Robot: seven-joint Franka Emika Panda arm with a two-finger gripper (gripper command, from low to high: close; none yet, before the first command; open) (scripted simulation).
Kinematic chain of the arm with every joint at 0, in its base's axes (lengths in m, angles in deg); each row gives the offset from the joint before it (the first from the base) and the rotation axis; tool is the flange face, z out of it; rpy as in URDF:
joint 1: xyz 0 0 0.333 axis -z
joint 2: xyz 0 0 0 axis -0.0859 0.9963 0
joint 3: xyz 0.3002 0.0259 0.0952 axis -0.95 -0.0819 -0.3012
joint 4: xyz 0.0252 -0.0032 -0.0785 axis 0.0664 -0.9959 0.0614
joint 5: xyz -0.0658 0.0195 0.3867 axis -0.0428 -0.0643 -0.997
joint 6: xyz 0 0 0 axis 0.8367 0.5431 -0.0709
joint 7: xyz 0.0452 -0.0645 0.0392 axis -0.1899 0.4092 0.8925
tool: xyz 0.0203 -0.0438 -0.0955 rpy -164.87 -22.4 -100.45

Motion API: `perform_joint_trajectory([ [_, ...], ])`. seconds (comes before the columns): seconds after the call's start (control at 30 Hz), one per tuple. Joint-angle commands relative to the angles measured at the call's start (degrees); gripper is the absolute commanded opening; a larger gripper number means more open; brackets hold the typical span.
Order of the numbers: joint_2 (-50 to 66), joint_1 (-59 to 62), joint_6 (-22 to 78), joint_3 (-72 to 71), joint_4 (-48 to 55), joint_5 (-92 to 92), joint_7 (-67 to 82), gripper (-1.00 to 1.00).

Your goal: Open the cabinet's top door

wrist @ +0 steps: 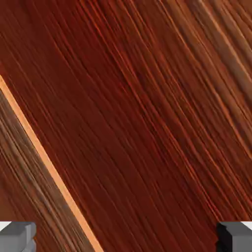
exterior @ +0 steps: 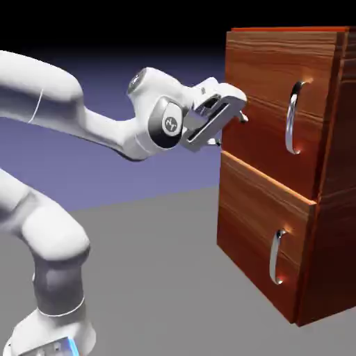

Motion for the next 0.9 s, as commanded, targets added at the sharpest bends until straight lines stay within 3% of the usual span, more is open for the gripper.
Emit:
perform_joint_trajectory([
  [0.0,-0.5,-0.9,0.1,1.1,0.5,2.5,1.5,0.00],
  [0.87,-14.1,-24.9,2.6,28.7,13.0,67.3,41.2,0.00],
])
